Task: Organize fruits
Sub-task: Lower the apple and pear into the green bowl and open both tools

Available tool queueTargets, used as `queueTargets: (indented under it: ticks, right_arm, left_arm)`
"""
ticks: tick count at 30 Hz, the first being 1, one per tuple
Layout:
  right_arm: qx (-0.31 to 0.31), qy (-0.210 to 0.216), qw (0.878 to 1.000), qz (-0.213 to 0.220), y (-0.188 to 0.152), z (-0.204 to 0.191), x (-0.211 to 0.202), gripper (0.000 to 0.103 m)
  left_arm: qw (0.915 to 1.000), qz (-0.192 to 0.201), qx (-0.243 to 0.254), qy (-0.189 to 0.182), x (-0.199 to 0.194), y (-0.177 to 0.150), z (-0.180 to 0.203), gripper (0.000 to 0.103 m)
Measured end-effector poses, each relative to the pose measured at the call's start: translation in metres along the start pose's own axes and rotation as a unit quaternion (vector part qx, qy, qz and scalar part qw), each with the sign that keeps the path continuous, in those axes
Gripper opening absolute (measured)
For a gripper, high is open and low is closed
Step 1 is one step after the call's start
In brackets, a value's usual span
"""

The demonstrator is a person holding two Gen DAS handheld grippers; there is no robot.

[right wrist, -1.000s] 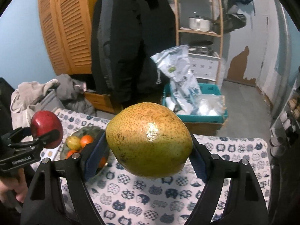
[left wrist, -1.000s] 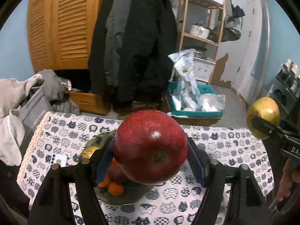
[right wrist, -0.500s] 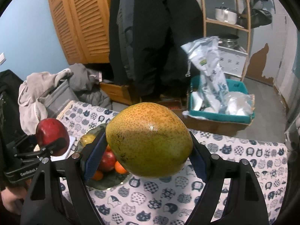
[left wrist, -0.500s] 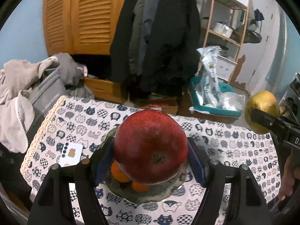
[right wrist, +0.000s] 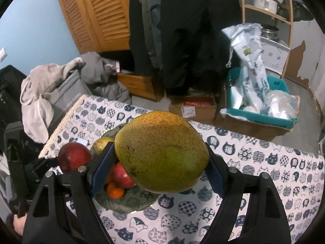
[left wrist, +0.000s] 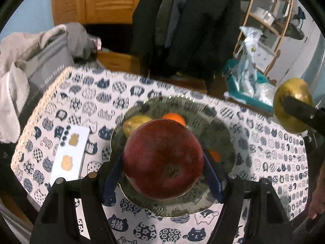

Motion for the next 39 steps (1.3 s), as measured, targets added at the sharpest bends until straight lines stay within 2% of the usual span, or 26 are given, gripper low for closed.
queueTargets:
  ticks: [11,18,24,26,29,39]
  right_arm:
    - [0.002,0.002,0.999,-0.049,-0.010,-0.006,0.065,0.082]
    - [0.008,0.003,0.997,-0.074,-0.017,-0.002,0.091,0.082]
    - [0.011,0.007,0.996,-0.090,-0.020,-0.001,0.106,0.082]
    - [0.011,0.009,0.995,-0.096,-0.021,-0.001,0.111,0.082]
    - [0.012,0.014,0.994,-0.105,-0.022,-0.002,0.119,0.082]
    - [0.025,0.014,0.990,-0.136,-0.027,-0.003,0.142,0.083]
  left_arm:
    - [0.9986,-0.052,0.006,-0.003,0.035,-0.015,0.002,0.076]
    - [0.9958,-0.090,0.015,-0.004,0.054,-0.024,0.005,0.076]
    - [0.9947,-0.101,0.008,-0.011,0.056,-0.024,0.001,0.076]
    - [0.9950,-0.099,0.006,-0.010,0.053,-0.024,0.000,0.077]
    - [0.9966,-0.082,0.000,-0.010,0.045,-0.019,-0.003,0.086]
    - [0.9979,-0.060,-0.023,0.001,0.033,-0.012,-0.017,0.086]
Point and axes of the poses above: each gripper's, at about its wrist camera, not at the fingertips, and x roughly the way its jaws point, z to its right, y to its top, the point moved 1 cm from there along x, roughly the way its jaws point, and after that the axes turned 2 degrees about y, right-handed, at the moved point
